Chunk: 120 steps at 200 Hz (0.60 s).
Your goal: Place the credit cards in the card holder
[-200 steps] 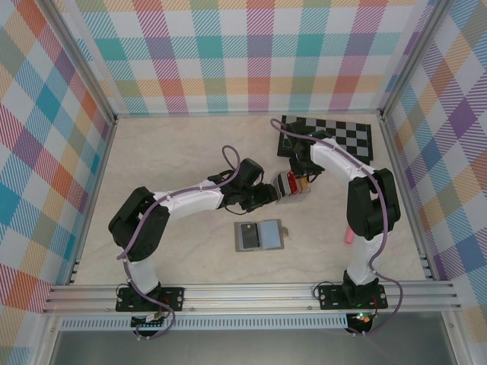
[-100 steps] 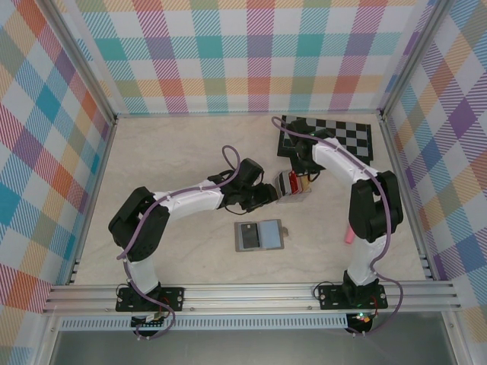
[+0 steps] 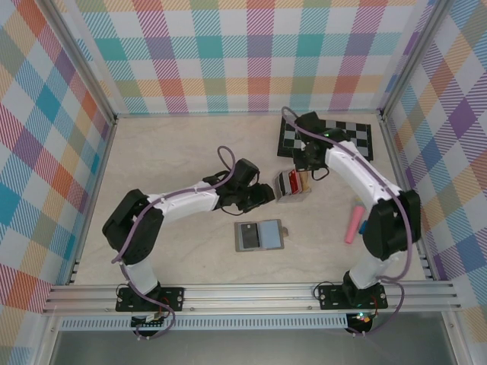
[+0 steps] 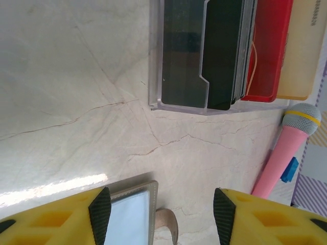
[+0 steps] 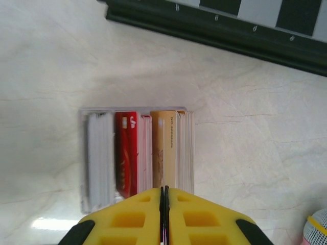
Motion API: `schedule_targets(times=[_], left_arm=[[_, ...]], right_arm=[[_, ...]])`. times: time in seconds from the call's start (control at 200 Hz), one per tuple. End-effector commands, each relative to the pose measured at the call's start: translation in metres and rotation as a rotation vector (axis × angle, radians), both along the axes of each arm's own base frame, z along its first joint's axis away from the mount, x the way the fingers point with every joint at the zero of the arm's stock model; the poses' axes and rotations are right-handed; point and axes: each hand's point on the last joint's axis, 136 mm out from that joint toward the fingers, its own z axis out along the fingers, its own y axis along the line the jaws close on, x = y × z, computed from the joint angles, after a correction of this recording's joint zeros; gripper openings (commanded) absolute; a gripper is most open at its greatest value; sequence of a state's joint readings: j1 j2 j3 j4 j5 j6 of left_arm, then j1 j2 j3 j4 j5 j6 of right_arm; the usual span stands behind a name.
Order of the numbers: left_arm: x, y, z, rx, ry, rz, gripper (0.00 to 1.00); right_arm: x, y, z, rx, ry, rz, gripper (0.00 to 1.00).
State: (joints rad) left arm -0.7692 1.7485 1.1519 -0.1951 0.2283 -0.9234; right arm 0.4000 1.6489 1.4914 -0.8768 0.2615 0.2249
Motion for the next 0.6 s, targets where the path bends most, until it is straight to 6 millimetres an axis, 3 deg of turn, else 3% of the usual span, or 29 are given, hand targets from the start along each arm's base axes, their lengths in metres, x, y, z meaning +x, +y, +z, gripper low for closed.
schedule_targets(times=[0.0,0.295,0.415,0.595], left_arm=[[0.005,0.006,0.033,-0.100,-0.057,0.012,0.58],[0.008,0.014,0.090,-0.488,-0.109,0.014,0.66],[0.006,0.010,0.105,-0.580,-0.117,-0.023,0.66],[0.005,0.004,0.114,-0.628,-0.127,-0.054,0.63]], right_arm=[[-0.021,0.011,0.023,0.173,-0.030,-0.033,0.10],[-0.074,0.083,0.062,0.867,-0.006,0.014,0.10],[-0.083,0.093,0.062,1.003,0.024,0.009,0.10],[-0.087,0.096,0.055,1.055,0.050,-0.008,0.11]])
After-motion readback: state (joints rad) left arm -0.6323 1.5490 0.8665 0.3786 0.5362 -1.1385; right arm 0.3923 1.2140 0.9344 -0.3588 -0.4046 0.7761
